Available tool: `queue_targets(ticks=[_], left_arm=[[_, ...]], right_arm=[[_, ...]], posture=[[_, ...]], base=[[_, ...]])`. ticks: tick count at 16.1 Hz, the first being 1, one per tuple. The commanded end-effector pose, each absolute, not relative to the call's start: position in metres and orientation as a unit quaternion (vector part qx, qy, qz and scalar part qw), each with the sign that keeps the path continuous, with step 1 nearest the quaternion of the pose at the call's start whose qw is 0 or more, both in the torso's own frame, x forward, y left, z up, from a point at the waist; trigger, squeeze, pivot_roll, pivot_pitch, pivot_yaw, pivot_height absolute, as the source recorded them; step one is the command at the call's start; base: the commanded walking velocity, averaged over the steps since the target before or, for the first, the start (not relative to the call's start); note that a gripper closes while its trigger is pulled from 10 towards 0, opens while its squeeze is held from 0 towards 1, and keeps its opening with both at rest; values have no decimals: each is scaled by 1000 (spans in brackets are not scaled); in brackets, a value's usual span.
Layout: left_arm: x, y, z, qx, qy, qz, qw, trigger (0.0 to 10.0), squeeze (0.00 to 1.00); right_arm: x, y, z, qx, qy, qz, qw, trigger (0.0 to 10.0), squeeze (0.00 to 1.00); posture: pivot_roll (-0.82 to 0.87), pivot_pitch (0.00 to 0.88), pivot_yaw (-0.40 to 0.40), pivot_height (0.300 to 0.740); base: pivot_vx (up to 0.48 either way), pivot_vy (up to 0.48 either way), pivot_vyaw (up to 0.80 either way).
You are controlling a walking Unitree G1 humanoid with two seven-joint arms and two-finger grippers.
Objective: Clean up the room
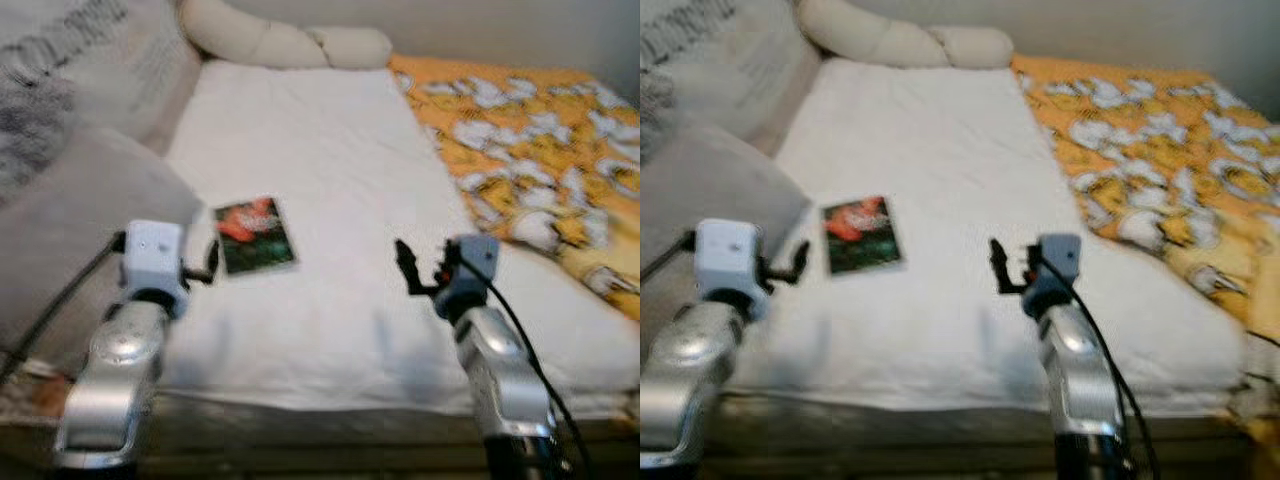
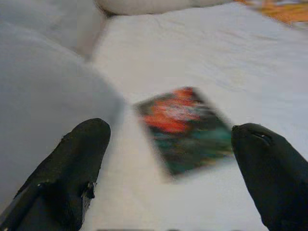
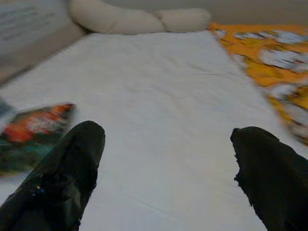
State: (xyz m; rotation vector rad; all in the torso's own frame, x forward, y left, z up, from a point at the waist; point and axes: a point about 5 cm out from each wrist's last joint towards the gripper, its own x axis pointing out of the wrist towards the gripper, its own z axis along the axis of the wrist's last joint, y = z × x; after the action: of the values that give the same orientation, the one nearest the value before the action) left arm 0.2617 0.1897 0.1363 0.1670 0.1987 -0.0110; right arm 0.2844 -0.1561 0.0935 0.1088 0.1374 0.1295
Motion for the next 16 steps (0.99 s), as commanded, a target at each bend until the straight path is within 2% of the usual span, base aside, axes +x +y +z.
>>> queue_targets(ticks=[1,6,8,10,16], left_arm=[[266,190,144,92,82,-7,992,10000,0],[268,189,146,94,77,-9,993,10000,0],[268,188,146,93,77,-8,993,10000,0],[267,187,145,91,76,-8,993,10000,0],[267,185,144,90,75,-9,993,10000,0]], right_arm=[[286,-155,95,54,66,59,995,10000,1000],[289,-155,98,59,51,52,996,10000,1000],[290,-155,104,19,15,47,999,10000,1000],[292,-158,104,70,42,22,996,10000,1000],[289,-149,107,96,32,51,994,10000,1000]], posture=[[45,0,-44,740],[53,0,-41,740],[54,0,-44,740],[53,0,-45,740],[55,0,-45,740]], base=[[0,-390,0],[0,-378,0],[0,-373,0],[0,-364,0],[0,-352,0]])
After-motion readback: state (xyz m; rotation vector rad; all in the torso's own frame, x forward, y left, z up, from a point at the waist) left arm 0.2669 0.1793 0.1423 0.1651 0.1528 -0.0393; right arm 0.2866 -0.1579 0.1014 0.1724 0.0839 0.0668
